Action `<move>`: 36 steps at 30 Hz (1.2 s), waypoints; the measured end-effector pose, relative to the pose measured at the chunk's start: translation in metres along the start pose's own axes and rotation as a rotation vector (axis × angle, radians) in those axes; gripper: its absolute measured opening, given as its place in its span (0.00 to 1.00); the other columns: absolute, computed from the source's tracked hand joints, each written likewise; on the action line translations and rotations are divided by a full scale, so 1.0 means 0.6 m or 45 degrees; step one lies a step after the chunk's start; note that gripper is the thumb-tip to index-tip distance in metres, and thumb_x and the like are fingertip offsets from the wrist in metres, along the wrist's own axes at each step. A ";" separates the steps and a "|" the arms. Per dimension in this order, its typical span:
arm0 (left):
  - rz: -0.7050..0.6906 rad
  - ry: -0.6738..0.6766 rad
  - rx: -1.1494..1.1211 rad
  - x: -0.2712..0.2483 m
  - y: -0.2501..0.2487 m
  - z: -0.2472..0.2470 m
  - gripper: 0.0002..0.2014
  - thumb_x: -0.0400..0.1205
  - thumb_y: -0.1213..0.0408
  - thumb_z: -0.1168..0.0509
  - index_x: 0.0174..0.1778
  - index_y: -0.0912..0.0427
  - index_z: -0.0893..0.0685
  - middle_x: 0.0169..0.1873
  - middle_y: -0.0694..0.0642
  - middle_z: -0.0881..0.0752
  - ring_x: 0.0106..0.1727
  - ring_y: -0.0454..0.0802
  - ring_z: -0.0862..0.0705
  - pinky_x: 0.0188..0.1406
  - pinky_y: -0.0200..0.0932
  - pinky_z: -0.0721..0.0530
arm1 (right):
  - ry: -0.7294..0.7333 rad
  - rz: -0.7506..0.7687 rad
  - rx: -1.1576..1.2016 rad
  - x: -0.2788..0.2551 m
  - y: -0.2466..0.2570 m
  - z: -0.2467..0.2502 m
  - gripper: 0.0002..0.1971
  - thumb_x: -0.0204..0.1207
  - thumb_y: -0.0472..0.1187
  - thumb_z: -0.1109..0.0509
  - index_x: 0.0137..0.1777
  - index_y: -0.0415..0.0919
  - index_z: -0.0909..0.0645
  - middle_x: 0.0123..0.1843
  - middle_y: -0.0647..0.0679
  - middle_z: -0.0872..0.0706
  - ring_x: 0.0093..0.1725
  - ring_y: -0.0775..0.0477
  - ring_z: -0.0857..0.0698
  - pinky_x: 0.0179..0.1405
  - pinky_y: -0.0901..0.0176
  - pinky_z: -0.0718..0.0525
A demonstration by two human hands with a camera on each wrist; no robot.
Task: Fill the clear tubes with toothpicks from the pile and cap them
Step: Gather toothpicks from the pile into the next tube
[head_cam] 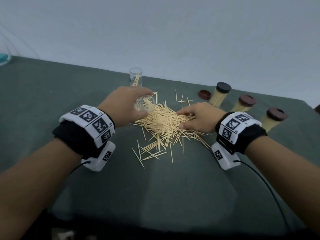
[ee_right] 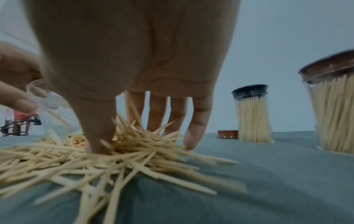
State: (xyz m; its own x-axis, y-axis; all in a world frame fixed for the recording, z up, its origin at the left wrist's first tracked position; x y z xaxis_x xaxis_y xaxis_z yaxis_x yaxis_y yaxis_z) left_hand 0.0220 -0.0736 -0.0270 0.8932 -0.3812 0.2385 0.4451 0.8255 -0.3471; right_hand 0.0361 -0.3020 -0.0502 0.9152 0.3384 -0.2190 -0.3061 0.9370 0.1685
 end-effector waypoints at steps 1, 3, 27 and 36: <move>0.002 -0.001 0.004 0.000 0.000 0.000 0.28 0.76 0.54 0.26 0.73 0.47 0.21 0.67 0.46 0.16 0.66 0.46 0.19 0.65 0.42 0.25 | -0.003 0.001 0.002 0.001 0.000 0.000 0.29 0.73 0.62 0.28 0.74 0.60 0.25 0.70 0.55 0.19 0.67 0.52 0.20 0.67 0.59 0.26; 0.006 -0.005 0.000 0.001 0.001 0.001 0.28 0.76 0.54 0.26 0.73 0.48 0.21 0.67 0.46 0.16 0.65 0.46 0.18 0.65 0.42 0.25 | -0.005 -0.004 -0.017 0.003 0.002 0.000 0.29 0.73 0.63 0.28 0.74 0.61 0.25 0.70 0.55 0.18 0.66 0.52 0.19 0.67 0.58 0.25; 0.023 -0.002 -0.057 0.002 -0.007 -0.002 0.28 0.75 0.52 0.25 0.72 0.44 0.22 0.66 0.48 0.16 0.65 0.48 0.18 0.67 0.56 0.20 | -0.050 0.004 0.071 -0.009 0.018 0.003 0.18 0.84 0.44 0.36 0.71 0.59 0.21 0.68 0.53 0.16 0.51 0.59 0.19 0.56 0.70 0.29; 0.022 0.017 -0.060 0.002 -0.010 -0.003 0.29 0.75 0.51 0.25 0.72 0.45 0.21 0.65 0.48 0.15 0.63 0.47 0.17 0.66 0.53 0.19 | 0.003 -0.002 -0.059 -0.011 0.017 0.005 0.13 0.81 0.57 0.35 0.52 0.54 0.12 0.48 0.63 0.12 0.49 0.54 0.16 0.53 0.64 0.24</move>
State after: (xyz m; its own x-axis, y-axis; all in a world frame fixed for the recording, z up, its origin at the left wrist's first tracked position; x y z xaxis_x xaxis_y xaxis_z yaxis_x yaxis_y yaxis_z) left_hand 0.0204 -0.0796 -0.0260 0.9014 -0.3727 0.2202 0.4317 0.8118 -0.3933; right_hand 0.0277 -0.2951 -0.0444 0.9151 0.3371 -0.2212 -0.3165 0.9405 0.1237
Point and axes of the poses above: each hand's wrist, its own x-axis towards the middle knuckle, its own z-axis out of the back of the hand, y = z × x, the point moved 5 cm from there along x, towards the middle knuckle
